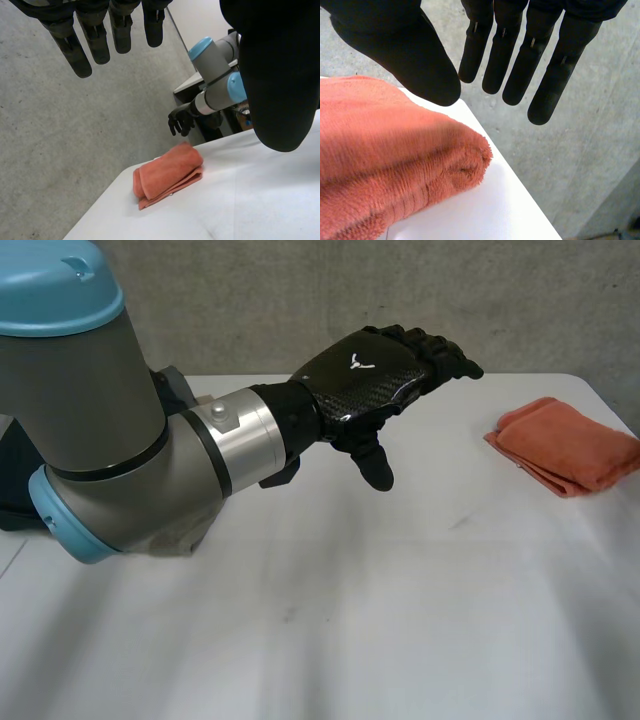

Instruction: Fold the laundry.

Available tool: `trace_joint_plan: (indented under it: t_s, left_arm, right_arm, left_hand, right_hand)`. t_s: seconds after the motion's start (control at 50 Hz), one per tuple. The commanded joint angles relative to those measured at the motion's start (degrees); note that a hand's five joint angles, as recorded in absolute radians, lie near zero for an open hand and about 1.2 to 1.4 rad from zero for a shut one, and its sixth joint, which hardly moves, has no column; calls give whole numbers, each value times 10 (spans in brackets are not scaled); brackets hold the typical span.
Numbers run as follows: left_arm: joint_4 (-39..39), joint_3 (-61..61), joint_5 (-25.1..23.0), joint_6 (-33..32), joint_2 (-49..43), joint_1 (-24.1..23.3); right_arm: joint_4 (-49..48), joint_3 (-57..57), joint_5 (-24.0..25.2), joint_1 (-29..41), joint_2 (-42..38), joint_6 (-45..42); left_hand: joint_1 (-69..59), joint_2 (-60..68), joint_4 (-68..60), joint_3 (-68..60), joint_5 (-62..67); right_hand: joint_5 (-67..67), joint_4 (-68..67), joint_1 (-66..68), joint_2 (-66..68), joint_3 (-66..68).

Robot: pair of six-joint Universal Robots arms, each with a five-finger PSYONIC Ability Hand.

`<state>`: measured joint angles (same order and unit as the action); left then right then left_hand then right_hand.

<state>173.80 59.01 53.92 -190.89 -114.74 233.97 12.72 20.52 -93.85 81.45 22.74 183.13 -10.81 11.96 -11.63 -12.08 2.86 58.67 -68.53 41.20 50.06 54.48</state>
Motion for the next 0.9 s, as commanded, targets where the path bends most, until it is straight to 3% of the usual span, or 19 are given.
trace_joint_plan:
  t_s: [0.02,0.06,0.28,0.48,0.52,0.56,0.58,0.7,0.76,0.8,0.9]
  left_arm:
    - [0,3,0,1,0,0]
    - [0,4,0,1,0,0]
    - [0,21,0,0,0,-4]
    - [0,23,0,0,-4,-3]
    - [0,23,0,-1,-4,-3]
    - [0,22,0,0,-4,-3]
    - [0,22,0,0,-6,-3]
    - [0,21,2,-1,-8,-2]
    - [0,22,8,-1,-7,-2]
    - [0,22,10,-1,-7,-2]
    - [0,21,13,-1,-2,-3]
  right_arm:
    - [22,57,120,-40,32,-22]
    - [26,61,160,-40,34,-44]
    - [14,-9,247,-55,-5,-114]
    - [36,-58,266,-46,-66,-122]
    - [36,-67,266,-42,-74,-124]
    - [36,-75,265,-40,-80,-124]
    - [36,-84,256,-39,-83,-124]
    - [32,-103,236,-38,-87,-121]
    - [14,-109,195,-38,-87,-105]
    - [-10,-107,143,-39,-85,-54]
    - [-23,-99,94,-41,-79,54]
  left_hand:
    - [8,-20,16,21,-29]
    - [8,-20,16,21,-29]
    - [8,-20,16,21,-29]
    - [8,-20,16,21,-29]
    - [8,-20,16,21,-29]
    - [8,-20,16,21,-29]
    - [8,-20,16,21,-29]
    - [8,-20,16,21,-29]
    - [8,-20,16,21,-29]
    - [8,-20,16,21,-29]
    - [8,-20,16,21,-29]
  right_hand:
    - [-587,585,-312,-401,-445]
    - [-587,585,-312,-401,-445]
    - [-587,585,-312,-401,-445]
    - [-587,585,-312,-401,-445]
    - [-519,518,-244,-333,-377]
    - [-295,293,-20,-109,-153]
    - [109,-111,384,295,251]
    - [113,-115,388,299,255]
    - [113,-115,388,299,255]
    - [113,-115,388,299,255]
    - [113,-115,388,299,255]
